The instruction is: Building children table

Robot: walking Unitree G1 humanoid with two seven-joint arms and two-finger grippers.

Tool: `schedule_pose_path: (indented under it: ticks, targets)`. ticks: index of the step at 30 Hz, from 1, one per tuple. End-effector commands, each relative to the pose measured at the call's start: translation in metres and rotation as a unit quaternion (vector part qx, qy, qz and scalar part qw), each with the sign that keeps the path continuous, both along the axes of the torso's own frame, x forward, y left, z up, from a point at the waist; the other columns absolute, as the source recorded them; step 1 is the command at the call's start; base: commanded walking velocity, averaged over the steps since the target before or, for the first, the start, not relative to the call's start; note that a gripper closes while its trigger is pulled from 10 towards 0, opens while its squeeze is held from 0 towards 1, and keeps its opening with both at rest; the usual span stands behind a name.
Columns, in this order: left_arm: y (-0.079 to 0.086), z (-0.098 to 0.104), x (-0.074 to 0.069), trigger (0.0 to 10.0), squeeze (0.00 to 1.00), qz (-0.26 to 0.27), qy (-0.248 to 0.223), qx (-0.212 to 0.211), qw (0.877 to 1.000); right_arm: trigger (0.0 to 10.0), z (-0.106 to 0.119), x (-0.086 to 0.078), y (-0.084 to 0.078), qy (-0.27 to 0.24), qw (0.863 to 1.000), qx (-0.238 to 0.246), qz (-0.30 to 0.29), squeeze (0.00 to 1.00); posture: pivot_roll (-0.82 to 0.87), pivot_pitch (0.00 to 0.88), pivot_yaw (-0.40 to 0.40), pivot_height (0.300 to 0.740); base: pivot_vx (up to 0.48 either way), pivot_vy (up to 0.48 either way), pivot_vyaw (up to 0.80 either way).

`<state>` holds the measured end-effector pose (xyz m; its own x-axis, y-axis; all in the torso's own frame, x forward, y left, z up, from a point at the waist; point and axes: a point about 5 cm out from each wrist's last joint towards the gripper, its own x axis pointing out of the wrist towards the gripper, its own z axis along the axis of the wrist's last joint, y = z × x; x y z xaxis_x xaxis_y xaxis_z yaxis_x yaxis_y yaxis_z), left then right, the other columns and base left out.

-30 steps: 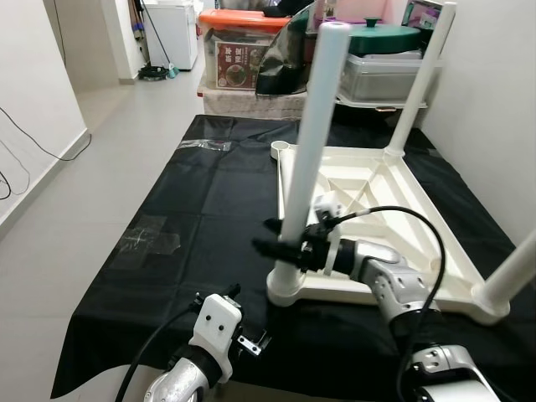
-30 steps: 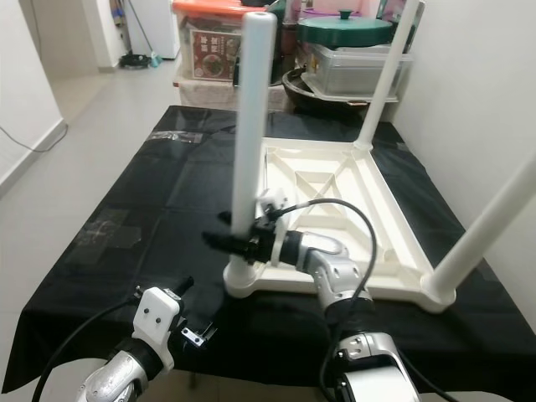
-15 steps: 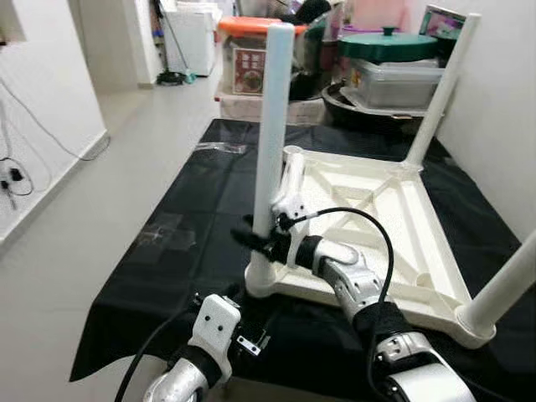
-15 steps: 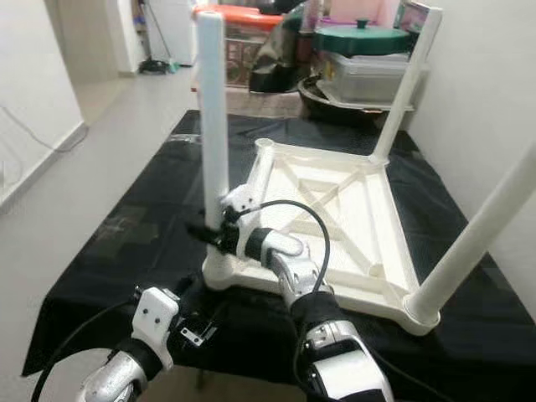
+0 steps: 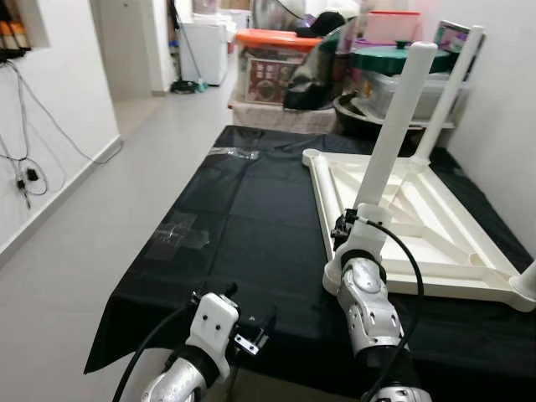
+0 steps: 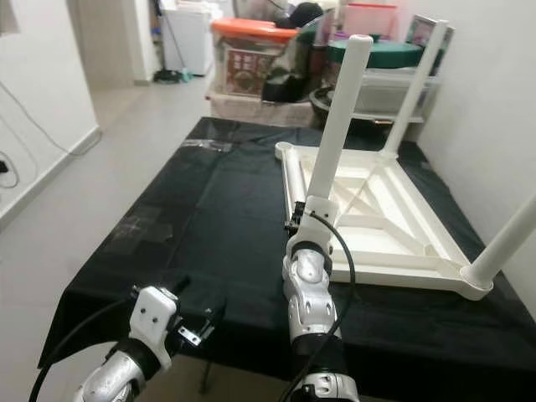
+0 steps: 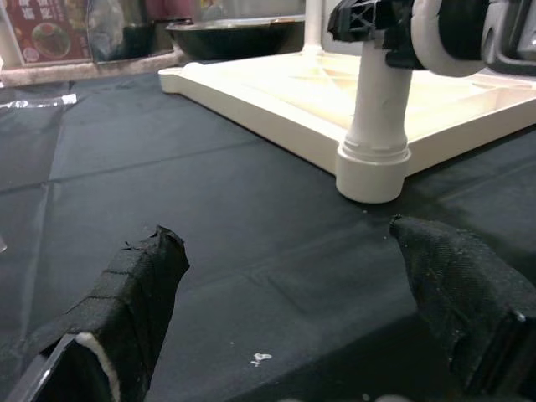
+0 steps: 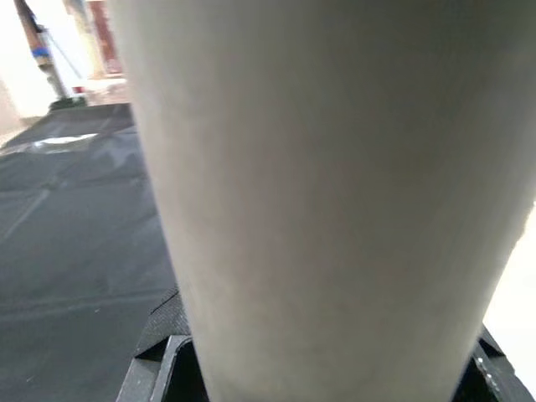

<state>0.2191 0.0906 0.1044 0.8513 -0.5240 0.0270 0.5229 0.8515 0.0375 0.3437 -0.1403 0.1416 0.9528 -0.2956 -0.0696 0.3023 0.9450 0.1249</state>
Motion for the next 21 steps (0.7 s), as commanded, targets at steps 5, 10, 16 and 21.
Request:
schedule_pose_path:
  ticks: [5, 10, 16, 21]
  targets:
    - [-0.001, -0.002, -0.001, 10.0, 0.0, -0.003, 0.006, 0.001, 1.0, 10.0, -0.018, -0.003, 0.031, 0.013, 0.994, 0.084, 0.075, 1.0, 0.12, 0.0, -0.065, 0.74, 0.0, 0.0, 0.0]
    - [-0.001, -0.002, -0.001, 10.0, 0.0, -0.004, 0.007, 0.0, 1.0, 10.0, -0.008, 0.0, 0.036, -0.043, 0.984, 0.088, 0.152, 0.0, 0.12, 0.0, -0.065, 0.74, 0.0, 0.0, 0.0]
    - [-0.002, -0.003, 0.0, 10.0, 0.0, -0.006, 0.009, -0.001, 1.0, 10.0, 0.001, 0.015, 0.013, -0.06, 0.955, 0.101, 0.274, 0.0, 0.12, 0.0, -0.069, 0.74, 0.0, 0.0, 0.0]
    - [-0.003, -0.003, 0.002, 10.0, 0.0, -0.006, 0.008, -0.001, 1.0, 10.0, 0.012, 0.015, 0.011, -0.052, 0.884, 0.096, 0.455, 0.0, 0.11, 0.0, -0.068, 0.74, 0.0, 0.0, 0.0]
